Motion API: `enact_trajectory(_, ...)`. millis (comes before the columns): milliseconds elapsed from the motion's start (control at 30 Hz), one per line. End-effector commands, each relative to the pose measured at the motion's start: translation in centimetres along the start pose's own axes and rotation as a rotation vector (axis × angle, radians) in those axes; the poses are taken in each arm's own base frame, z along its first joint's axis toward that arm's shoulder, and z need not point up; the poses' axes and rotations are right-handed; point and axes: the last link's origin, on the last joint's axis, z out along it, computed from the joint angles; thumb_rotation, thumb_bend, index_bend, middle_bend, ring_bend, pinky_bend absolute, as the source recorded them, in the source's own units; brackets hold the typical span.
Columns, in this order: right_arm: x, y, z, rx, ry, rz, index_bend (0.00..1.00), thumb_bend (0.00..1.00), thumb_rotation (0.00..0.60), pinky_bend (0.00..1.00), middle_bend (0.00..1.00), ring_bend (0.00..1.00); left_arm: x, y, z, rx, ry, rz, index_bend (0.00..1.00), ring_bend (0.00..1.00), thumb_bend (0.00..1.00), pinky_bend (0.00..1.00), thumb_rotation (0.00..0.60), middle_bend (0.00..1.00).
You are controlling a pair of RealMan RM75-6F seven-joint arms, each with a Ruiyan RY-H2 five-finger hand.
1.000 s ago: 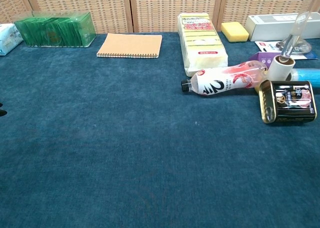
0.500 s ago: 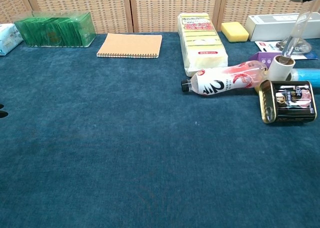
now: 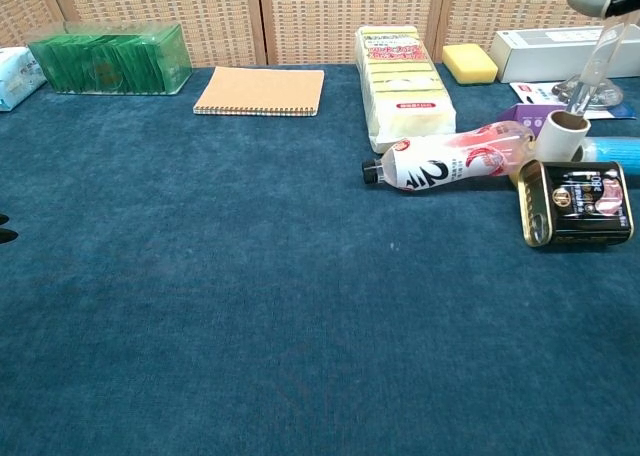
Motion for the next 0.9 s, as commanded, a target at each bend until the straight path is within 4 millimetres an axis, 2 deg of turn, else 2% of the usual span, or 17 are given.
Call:
enact_trajectory(33, -0.4, 0.2, -0.2, 0.0, -0.008, -0.003, 0.8, 0.37, 0.6, 1.0, 1.0, 1.0, 0.0, 0.0, 0.0, 0.0, -0.001, 0.001, 0.04, 0.04, 0.21, 0.26, 0.6, 0.03)
enact_trajectory(900, -3.3, 1.7, -0.9, -0.024, -0.047, -0.031, 0.8, 0.36, 0.6, 0.99, 1.0, 1.0, 0.0, 0.0, -0.2, 0.002, -0.006, 0.001, 0.04, 0.04, 0.21, 0.26, 0.6, 0.03)
